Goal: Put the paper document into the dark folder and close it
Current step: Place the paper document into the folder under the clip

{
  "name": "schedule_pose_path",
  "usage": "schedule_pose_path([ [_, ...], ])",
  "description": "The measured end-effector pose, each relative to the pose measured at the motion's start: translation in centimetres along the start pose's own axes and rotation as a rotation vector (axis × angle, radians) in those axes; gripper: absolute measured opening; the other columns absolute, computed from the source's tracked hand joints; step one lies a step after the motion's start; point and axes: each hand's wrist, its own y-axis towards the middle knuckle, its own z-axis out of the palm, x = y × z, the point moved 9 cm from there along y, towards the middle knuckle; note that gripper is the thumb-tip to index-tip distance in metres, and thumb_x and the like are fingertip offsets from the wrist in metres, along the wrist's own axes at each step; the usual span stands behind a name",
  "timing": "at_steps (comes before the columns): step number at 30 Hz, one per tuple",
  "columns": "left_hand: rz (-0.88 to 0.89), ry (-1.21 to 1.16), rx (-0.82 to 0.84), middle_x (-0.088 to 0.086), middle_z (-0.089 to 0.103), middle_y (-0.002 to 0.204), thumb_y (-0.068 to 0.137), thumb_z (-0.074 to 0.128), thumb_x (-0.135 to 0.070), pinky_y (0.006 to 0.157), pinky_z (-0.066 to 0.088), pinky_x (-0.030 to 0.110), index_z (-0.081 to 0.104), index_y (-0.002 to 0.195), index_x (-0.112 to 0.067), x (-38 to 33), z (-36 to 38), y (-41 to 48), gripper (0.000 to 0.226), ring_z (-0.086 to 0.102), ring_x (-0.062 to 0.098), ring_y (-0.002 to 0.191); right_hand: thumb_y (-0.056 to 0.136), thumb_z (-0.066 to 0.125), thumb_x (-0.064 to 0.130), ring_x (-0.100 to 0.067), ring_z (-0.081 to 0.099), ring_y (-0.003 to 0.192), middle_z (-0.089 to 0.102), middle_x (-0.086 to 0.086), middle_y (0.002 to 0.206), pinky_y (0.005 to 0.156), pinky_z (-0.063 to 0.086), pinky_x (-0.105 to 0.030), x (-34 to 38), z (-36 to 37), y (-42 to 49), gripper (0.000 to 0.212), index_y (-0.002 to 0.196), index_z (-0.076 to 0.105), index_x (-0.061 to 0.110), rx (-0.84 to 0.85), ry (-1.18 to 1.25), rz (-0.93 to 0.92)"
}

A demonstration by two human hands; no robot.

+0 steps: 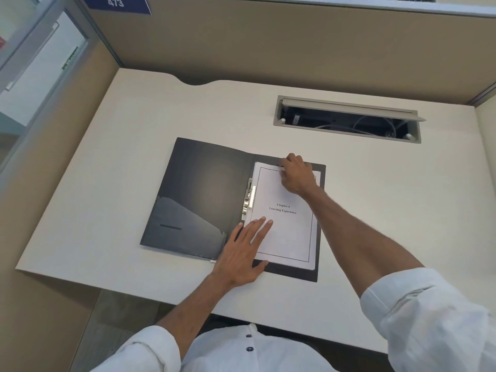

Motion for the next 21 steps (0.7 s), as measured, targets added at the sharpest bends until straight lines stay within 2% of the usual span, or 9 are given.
schedule_pose_path([
  [7,-0.024,-0.014,0.024,-0.009,0.001,0.185,0.098,0.062,-0.061,0.141,0.013,0.056,-0.001,0.176,-0.035,0.0,0.3,-0.1,0.104,0.011,0.019,0.173,0.11,0.048,0.013,-0.031,0.047,0.143,0.053,-0.009,0.149,0.121,0.038,-0.05,0.1,-0.3,-0.6,0.042,0.15,0.057,0.013,-0.027,0.056,0.002],
  [12,-0.069,-0.068,-0.072,-0.009,0.007,0.185,0.102,0.053,-0.068,0.143,0.009,0.05,0.007,0.177,-0.031,0.3,-0.7,-0.6,0.096,0.015,0.017,0.172,0.107,0.051,0.009,-0.031,0.052,0.138,0.059,-0.009,0.143,0.112,0.047,-0.048,-1.7,-1.0,-3.3,0.038,0.144,0.061,0.011,-0.19,0.351,0.113],
  [14,-0.167,-0.129,-0.132,-0.006,0.014,0.184,0.107,0.051,-0.061,0.142,0.016,0.046,0.012,0.177,-0.026,1.1,-1.4,-0.8,0.087,0.021,0.018,0.17,0.105,0.051,0.004,-0.028,0.058,0.132,0.063,-0.007,0.136,0.106,0.05,-0.044,-2.8,-0.7,-6.1,0.037,0.138,0.065,0.009,-0.277,0.466,0.178],
  [17,-0.366,-0.235,-0.231,0.0,0.032,0.177,0.112,0.052,-0.047,0.134,0.038,0.046,0.027,0.173,-0.019,2.3,-2.2,-1.4,0.071,0.039,0.022,0.161,0.099,0.05,-0.005,-0.024,0.065,0.121,0.067,-0.004,0.126,0.1,0.053,-0.037,-4.8,1.2,-11.8,0.042,0.132,0.07,0.01,-0.396,0.647,0.317],
  [19,-0.465,-0.255,-0.284,0.003,0.044,0.167,0.113,0.053,-0.041,0.125,0.05,0.046,0.037,0.168,-0.017,2.6,-2.5,-1.9,0.062,0.051,0.022,0.148,0.099,0.048,-0.006,-0.023,0.067,0.11,0.068,-0.003,0.119,0.097,0.056,-0.04,-6.2,2.8,-15.7,0.039,0.125,0.072,0.01,-0.448,0.709,0.413],
  [21,-0.53,-0.252,-0.306,0.005,0.051,0.157,0.113,0.052,-0.037,0.118,0.054,0.045,0.041,0.165,-0.014,2.8,-2.6,-2.5,0.058,0.055,0.023,0.138,0.102,0.048,-0.004,-0.021,0.065,0.097,0.069,-0.003,0.115,0.09,0.056,-0.039,-7.4,4.3,-19.1,0.033,0.117,0.074,0.01,-0.476,0.731,0.498],
])
